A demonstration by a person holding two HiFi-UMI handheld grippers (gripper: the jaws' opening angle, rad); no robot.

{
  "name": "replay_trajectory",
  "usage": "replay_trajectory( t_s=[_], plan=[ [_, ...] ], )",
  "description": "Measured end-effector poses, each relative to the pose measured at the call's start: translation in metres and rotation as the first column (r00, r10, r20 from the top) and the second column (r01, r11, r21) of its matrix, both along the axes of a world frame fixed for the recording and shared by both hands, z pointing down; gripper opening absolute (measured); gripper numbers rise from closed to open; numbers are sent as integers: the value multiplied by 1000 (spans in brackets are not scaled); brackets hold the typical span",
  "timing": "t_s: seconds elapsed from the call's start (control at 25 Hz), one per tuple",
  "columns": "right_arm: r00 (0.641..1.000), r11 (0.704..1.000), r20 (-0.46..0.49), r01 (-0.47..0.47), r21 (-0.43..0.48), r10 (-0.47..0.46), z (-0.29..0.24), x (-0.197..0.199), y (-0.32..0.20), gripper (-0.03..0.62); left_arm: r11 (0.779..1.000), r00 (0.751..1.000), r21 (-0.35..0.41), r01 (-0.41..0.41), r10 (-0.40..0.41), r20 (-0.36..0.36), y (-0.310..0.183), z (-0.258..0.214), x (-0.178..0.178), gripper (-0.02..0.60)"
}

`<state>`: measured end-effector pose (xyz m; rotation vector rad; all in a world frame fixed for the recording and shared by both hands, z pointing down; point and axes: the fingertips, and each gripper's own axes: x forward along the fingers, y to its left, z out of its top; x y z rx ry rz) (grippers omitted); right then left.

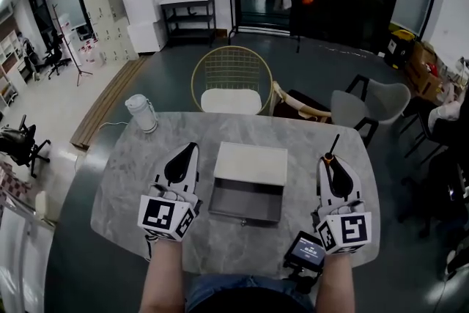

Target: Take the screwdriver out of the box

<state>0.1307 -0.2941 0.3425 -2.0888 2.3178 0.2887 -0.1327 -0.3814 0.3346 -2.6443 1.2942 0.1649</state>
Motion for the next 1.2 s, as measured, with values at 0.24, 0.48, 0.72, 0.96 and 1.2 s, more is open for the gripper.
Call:
replay_trajectory(
  t_s=[0.24,0.48,0.72,0.96,1.2],
  plan=[
    [998,997,-60,-32,-65,28,9,1,-5,87,999,999,42,15,-17,45,2,-5,6,12],
    [996,997,-89,-26,-72,19,7,-2,-8,87,999,999,44,16,-17,38,-2,-11,6,12],
    [993,998,-117,-14,-66,6,1,-4,-8,87,999,1000,48,2,-3,24,0,-18,11,12],
    [994,997,-110,-25,-73,17,0,-3,-5,87,999,1000,36,5,-5,0,3,-20,7,12],
    [992,997,-129,-13,-78,3,-5,-5,-8,87,999,1000,37,-3,3,-6,1,-30,8,12]
  ],
)
